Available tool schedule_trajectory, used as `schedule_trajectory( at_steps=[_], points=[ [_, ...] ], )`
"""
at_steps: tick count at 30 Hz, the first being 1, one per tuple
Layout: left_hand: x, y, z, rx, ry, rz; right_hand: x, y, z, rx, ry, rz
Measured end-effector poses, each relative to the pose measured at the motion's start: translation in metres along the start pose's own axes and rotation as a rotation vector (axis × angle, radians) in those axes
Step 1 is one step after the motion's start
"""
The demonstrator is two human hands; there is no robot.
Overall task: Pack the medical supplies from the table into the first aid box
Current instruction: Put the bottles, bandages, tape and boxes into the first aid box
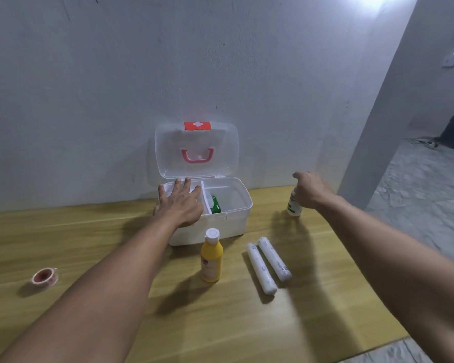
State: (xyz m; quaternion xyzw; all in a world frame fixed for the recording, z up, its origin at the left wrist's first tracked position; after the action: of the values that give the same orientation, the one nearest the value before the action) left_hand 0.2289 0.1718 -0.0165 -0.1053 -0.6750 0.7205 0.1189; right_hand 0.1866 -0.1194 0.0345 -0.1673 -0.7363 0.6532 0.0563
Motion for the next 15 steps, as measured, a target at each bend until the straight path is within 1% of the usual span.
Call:
schedule_trajectory(
  at_steps=[1, 5, 9, 11, 13, 15],
  points=[
    [0.0, 0.0, 0.0, 0.0, 0.0, 0.002, -0.001, -0.002, -0.001, -0.015, -0.019, 0.01],
    [-0.001, 0.001, -0.002, 0.011, -0.002, -0.003, 0.007, -0.026, -0.02, -0.057, -0.123, 0.149],
    [-0.001, 0.001, -0.002, 0.019, -0.006, -0.009, 0.029, -0.079, -0.066, -0.195, -0.248, 0.329],
    [0.0, 0.001, -0.001, 0.024, -0.005, -0.01, 0.042, -0.099, -0.093, -0.263, -0.328, 0.388],
    [0.002, -0.001, -0.001, 0.04, -0.004, -0.005, 0.05, -0.099, -0.116, -0.352, -0.381, 0.338],
    [0.005, -0.003, -0.001, 0.05, -0.007, -0.001, 0.055, -0.083, -0.136, -0.39, -0.424, 0.228]
  ],
)
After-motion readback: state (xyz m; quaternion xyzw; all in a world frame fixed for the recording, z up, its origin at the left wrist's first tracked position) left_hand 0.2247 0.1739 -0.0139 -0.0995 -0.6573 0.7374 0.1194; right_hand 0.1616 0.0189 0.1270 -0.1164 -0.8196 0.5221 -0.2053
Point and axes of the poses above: each hand's wrist, its own x-axis away from the middle knuckle, its own y-axis out of the palm, z = x × y, the point moved 9 cm from there along -x, towards the middle knuckle, and after that the axes turned 3 degrees about -z, right-handed, at the moved point
